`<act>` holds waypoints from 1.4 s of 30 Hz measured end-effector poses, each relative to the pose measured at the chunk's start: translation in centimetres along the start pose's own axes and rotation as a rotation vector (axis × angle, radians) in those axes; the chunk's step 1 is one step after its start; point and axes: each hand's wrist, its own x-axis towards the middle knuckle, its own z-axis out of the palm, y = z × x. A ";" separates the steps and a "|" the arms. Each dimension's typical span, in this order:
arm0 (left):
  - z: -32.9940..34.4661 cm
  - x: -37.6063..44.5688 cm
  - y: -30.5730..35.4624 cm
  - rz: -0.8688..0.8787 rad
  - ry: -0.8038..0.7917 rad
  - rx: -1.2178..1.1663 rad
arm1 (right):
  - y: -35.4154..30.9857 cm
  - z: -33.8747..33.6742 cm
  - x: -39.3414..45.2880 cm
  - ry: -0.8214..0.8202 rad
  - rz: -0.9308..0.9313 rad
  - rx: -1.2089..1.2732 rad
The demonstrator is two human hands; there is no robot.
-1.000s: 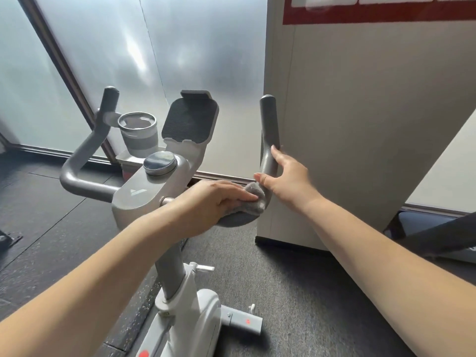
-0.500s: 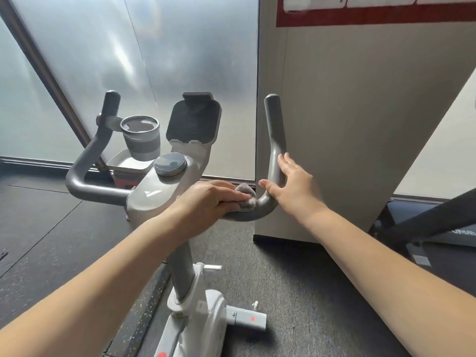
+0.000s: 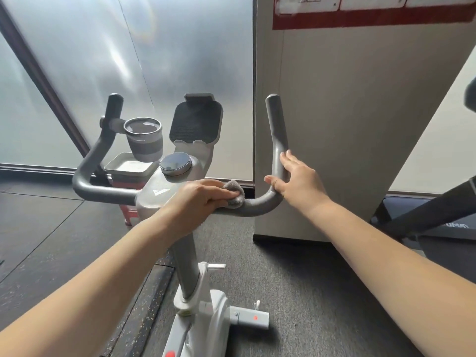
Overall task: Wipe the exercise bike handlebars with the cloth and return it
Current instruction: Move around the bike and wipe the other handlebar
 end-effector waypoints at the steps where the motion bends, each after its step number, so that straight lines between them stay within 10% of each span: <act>1: 0.8 0.4 0.8 0.024 -0.023 -0.003 | 0.0 0.0 0.0 0.004 -0.001 0.005; 20: 0.1 2.7 1.4 -0.177 -0.084 -0.025 | 0.6 -0.2 0.1 -0.006 -0.032 0.055; 28: -2.1 3.6 -1.9 -0.186 -0.558 0.350 | 1.4 -0.2 0.3 -0.003 -0.062 -0.013; 42: 0.8 6.9 0.4 -0.353 -0.530 0.141 | 3.1 -1.6 2.1 -0.019 -0.099 0.105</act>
